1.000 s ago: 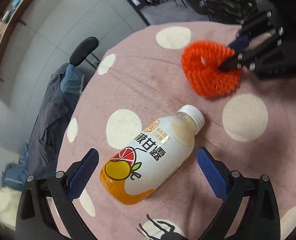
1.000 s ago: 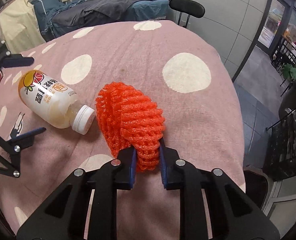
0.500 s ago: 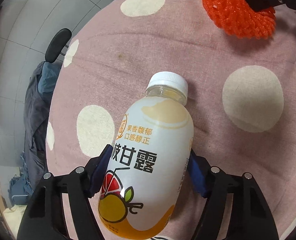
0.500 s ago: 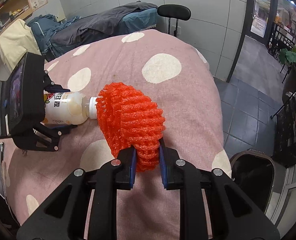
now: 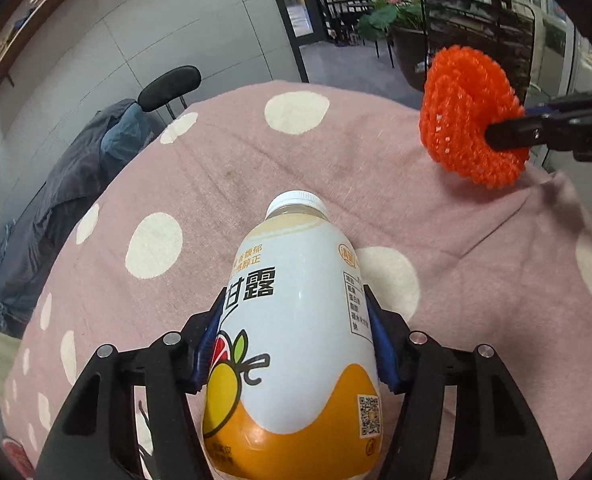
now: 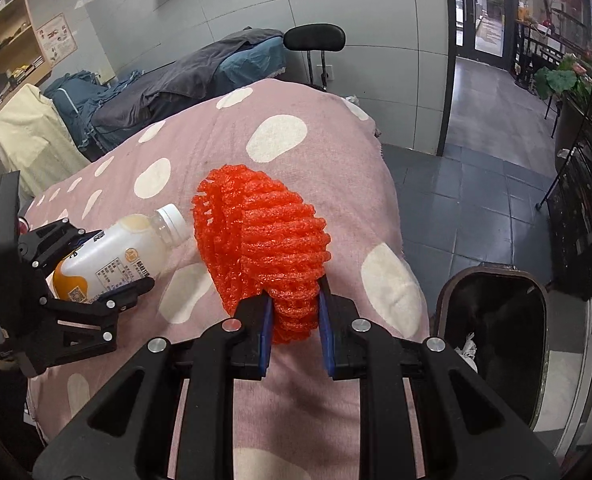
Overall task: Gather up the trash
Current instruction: 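Carry both items to the bin and open the right tool to drop the net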
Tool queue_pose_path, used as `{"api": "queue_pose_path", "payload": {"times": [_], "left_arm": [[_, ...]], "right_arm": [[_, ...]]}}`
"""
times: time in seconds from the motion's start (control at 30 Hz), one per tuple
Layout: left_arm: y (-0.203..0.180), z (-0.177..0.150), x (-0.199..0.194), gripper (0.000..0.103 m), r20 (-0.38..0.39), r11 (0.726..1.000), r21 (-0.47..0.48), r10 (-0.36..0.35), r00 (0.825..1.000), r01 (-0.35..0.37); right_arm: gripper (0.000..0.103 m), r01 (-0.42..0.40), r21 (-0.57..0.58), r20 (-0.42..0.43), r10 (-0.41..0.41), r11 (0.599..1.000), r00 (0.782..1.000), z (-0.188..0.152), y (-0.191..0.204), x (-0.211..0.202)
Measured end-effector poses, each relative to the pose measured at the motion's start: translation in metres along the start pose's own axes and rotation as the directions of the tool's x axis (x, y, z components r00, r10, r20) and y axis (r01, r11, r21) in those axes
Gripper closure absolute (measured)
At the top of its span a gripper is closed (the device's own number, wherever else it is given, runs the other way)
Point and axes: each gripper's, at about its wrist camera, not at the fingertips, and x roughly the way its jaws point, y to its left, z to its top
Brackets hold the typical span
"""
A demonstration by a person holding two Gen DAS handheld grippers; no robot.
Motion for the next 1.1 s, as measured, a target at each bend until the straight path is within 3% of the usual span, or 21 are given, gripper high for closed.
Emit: {"api": "queue_pose_path", "payload": {"times": [0.37,0.5,0.67,0.87,1.1], "left_arm": [[-0.044,0.007,-0.042,0.042,0.179,0.984,-0.142,-0.077,0.981,0.103],[-0.064,0.013,-0.054,0.042,0.237,0.972,-0.18,-0.109,0.965,0.154],[-0.098,0.027,-0.069,0.042,0.296,0.964,-0.156,-0.163,0.941,0.216],[-0.133,0.041,-0.078,0.042,0.331,0.955,-0.108,-0.227,0.916,0.275],[-0.152,0.052,-0.077,0.042,0.335,0.946,-0.083,-0.269,0.903,0.313]], "right_arm": [[0.083,0.003,0.116,0.07,-0.011,0.993,0.997,-0.035,-0.044,-0.043],[0.083,0.024,0.169,0.105,-0.042,0.985,0.994,-0.051,-0.068,-0.063],[0.083,0.087,0.245,0.121,-0.12,0.965,0.985,-0.069,-0.103,-0.083],[0.083,0.169,0.363,0.057,-0.203,0.916,0.978,-0.094,-0.157,-0.081],[0.083,0.273,0.429,-0.075,-0.267,0.861,0.961,-0.127,-0.204,-0.042]]}}
